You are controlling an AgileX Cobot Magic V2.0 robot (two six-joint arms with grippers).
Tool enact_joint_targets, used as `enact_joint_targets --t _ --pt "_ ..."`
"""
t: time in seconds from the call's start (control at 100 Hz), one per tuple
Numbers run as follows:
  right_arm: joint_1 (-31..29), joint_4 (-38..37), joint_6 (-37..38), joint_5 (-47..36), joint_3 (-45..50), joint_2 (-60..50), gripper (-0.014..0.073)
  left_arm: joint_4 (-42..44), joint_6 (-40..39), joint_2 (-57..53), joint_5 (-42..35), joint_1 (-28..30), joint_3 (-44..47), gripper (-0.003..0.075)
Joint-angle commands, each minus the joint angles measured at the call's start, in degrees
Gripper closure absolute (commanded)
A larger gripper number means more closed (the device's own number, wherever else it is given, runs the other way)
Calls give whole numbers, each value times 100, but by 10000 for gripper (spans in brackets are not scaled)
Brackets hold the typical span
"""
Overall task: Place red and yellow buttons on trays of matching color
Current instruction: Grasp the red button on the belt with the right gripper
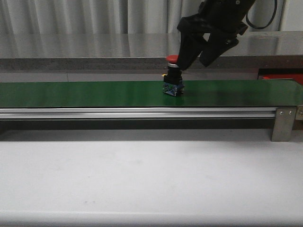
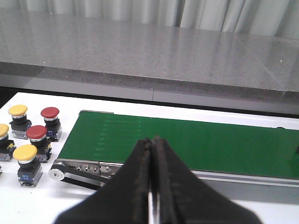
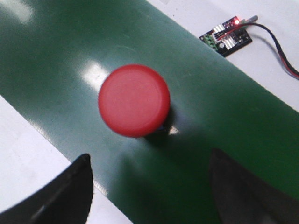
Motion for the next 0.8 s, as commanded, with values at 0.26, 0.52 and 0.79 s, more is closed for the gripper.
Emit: enact_joint_targets --t 0.26,0.52,0.79 --pt "7 222 -71 -460 -431 -3 79 -72 0 44 -437 -37 -143 739" --pt "2 222 -65 -472 -431 38 370 -72 0 44 -437 -37 -143 739" --pt "-385 65 306 -3 -833 -23 428 -72 0 44 -437 -37 -143 739"
